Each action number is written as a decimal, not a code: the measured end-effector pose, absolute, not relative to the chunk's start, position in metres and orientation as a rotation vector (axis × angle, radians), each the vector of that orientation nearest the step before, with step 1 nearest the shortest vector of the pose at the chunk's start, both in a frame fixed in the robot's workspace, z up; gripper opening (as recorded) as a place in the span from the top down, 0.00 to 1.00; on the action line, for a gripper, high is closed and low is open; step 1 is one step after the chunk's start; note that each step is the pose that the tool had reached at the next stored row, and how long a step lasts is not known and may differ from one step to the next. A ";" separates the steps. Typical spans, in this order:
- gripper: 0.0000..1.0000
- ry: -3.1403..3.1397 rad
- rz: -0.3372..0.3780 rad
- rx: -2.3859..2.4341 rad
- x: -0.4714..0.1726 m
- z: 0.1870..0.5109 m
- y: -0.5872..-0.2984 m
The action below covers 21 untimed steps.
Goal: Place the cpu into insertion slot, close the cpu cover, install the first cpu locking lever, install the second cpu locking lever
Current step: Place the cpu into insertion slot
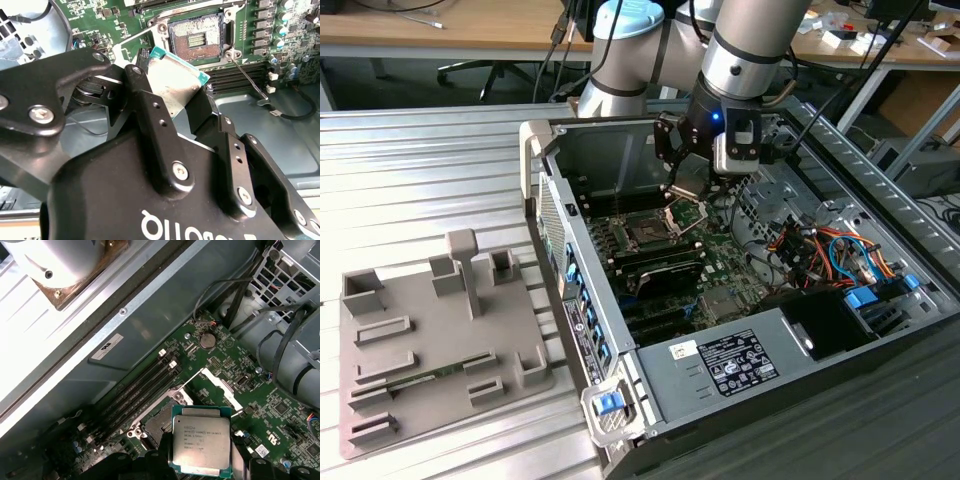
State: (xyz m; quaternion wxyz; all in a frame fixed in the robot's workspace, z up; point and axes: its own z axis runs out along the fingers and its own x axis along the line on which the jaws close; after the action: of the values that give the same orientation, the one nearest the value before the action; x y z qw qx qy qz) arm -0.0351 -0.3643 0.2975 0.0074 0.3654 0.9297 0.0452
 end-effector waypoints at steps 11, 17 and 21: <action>0.45 2.887 0.141 1.188 -0.035 0.298 -0.364; 0.45 2.875 0.140 1.215 -0.035 0.298 -0.364; 0.45 2.868 0.140 1.231 -0.035 0.298 -0.364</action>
State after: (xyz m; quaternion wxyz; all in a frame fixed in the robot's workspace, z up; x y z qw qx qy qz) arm -0.0351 -0.3643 0.2975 0.0087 0.3939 0.9180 0.0449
